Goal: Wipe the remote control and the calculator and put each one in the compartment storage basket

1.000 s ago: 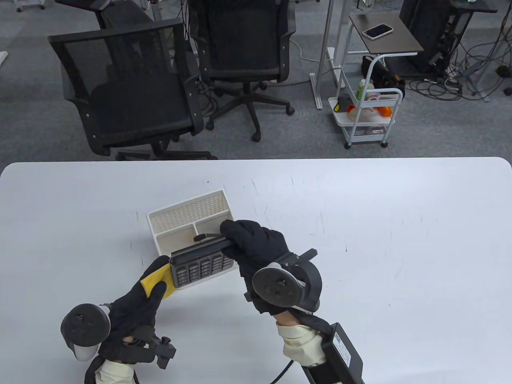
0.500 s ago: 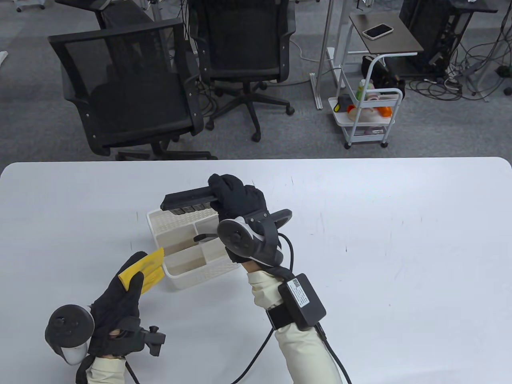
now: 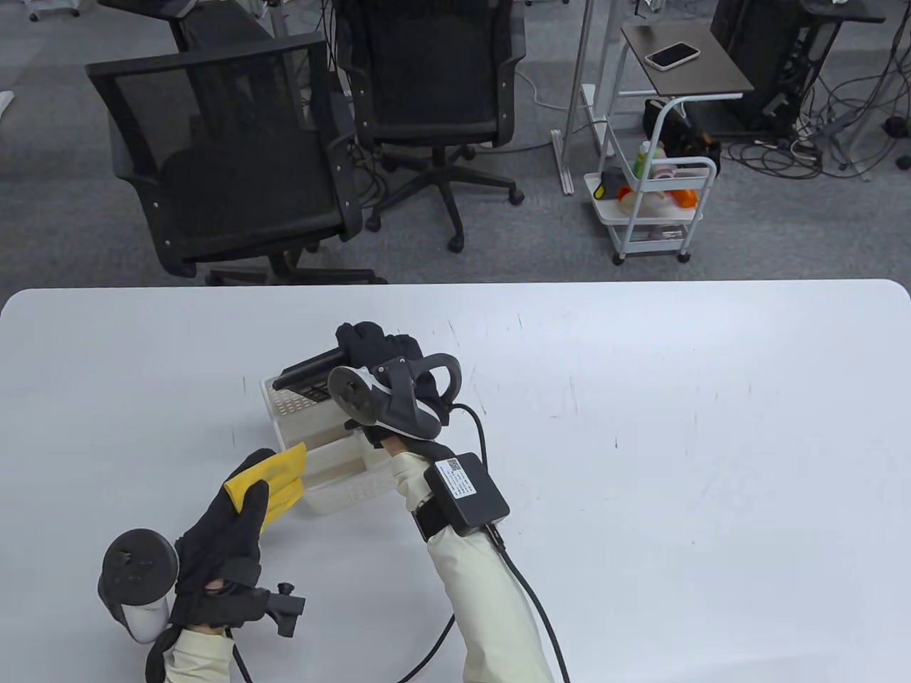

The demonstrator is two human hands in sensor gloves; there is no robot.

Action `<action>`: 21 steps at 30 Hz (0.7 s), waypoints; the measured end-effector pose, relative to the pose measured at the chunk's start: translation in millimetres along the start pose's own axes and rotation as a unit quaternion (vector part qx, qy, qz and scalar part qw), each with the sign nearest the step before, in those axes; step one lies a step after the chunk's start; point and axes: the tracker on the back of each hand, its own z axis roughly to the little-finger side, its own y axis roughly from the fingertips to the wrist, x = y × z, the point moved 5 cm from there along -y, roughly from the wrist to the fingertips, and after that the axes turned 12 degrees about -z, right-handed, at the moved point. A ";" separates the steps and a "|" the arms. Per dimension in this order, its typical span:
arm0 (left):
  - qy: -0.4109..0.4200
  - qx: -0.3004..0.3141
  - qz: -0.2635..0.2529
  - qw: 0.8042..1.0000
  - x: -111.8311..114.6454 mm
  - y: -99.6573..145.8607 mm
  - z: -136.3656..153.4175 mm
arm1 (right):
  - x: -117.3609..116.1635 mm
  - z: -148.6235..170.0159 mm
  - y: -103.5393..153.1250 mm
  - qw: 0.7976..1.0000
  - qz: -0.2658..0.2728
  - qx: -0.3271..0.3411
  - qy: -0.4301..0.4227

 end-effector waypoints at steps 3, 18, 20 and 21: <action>-0.008 0.002 -0.003 1.000 0.1 0.2 0.2 | -14.5 5.6 -3.7 0.999 -0.026 -0.019 -0.024; -0.003 -0.002 0.012 1.000 5.2 0.2 0.7 | -61.9 32.7 -2.3 0.988 -0.094 -0.068 -0.105; -0.004 -0.002 0.014 1.000 6.0 0.1 0.8 | -64.3 33.5 -2.1 0.984 -0.117 -0.068 -0.118; -0.003 -0.002 0.014 1.000 6.5 0.1 1.0 | -64.3 33.2 -1.8 0.983 -0.119 -0.065 -0.121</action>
